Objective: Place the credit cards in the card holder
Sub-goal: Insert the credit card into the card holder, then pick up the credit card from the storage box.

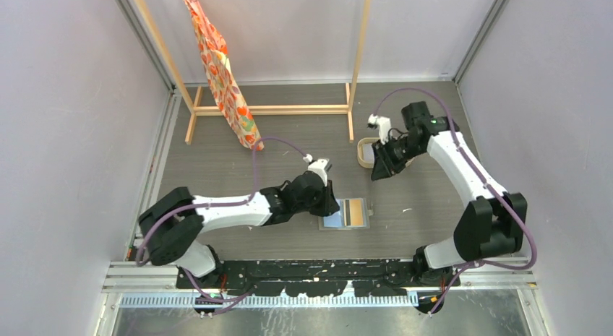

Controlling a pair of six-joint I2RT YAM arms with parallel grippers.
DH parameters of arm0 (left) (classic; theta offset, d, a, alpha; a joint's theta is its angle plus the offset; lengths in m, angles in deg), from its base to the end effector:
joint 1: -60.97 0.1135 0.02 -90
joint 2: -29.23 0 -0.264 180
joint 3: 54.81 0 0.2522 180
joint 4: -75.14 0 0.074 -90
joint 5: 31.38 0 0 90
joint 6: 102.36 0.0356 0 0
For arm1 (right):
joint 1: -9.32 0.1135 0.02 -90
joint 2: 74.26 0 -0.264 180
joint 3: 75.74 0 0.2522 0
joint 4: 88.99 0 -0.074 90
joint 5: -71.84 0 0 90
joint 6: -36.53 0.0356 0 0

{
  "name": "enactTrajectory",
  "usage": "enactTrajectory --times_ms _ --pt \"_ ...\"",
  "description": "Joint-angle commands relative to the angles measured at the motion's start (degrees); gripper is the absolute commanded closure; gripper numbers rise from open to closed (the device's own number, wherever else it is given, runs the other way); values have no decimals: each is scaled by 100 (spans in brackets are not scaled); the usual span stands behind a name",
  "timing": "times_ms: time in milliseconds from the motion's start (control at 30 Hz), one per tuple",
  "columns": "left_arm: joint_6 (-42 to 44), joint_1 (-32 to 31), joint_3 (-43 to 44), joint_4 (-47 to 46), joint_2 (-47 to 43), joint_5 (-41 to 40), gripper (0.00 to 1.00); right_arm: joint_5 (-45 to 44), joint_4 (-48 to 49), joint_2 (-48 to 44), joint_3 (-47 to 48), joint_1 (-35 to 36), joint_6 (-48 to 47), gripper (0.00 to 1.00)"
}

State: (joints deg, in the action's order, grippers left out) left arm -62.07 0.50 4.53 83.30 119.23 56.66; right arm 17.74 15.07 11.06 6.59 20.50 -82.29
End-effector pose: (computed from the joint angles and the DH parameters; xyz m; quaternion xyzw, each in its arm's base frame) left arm 0.1599 -0.2798 0.1802 0.0772 0.8985 -0.3453 0.2598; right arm 0.2609 0.0728 0.2625 -0.3518 0.8796 0.2891 0.1377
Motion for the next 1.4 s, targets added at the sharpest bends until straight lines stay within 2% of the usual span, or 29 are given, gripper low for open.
enactTrajectory --times_ms 0,100,200,233,333,467,600,733,1100,1367 --pt "1326 26 98 -158 -808 -381 82 343 928 -373 370 -451 729 73" --pt "1896 53 -35 -505 -1118 -843 57 403 2055 -75 480 -1102 1811 62" --pt "1990 143 -391 -1262 -1323 -1101 15 276 2384 703 807 -1339 2230 59" --pt "1898 244 -468 -1421 -1344 -989 7 150 2460 906 882 -1340 2284 58" --pt "1601 615 -519 -1553 -1389 -407 5 -170 2694 1472 1112 -1339 2474 52" --pt "1471 677 -670 -1991 -1419 -290 6 -502 2581 2247 1804 -1338 2540 50" --pt "1450 677 -876 -2203 -1592 -306 7 -616 2574 2694 2068 -1338 2574 49" --pt "1429 692 -1281 -2802 -1748 -319 7 -463 2552 2894 2020 -1263 2574 49" --pt "1245 695 -1558 -3203 -1590 -242 7 -492 2342 3120 1907 -1137 2451 49" --pt "1163 696 -1825 -3537 -1559 -298 7 -660 2299 3237 1905 -1135 2478 54"
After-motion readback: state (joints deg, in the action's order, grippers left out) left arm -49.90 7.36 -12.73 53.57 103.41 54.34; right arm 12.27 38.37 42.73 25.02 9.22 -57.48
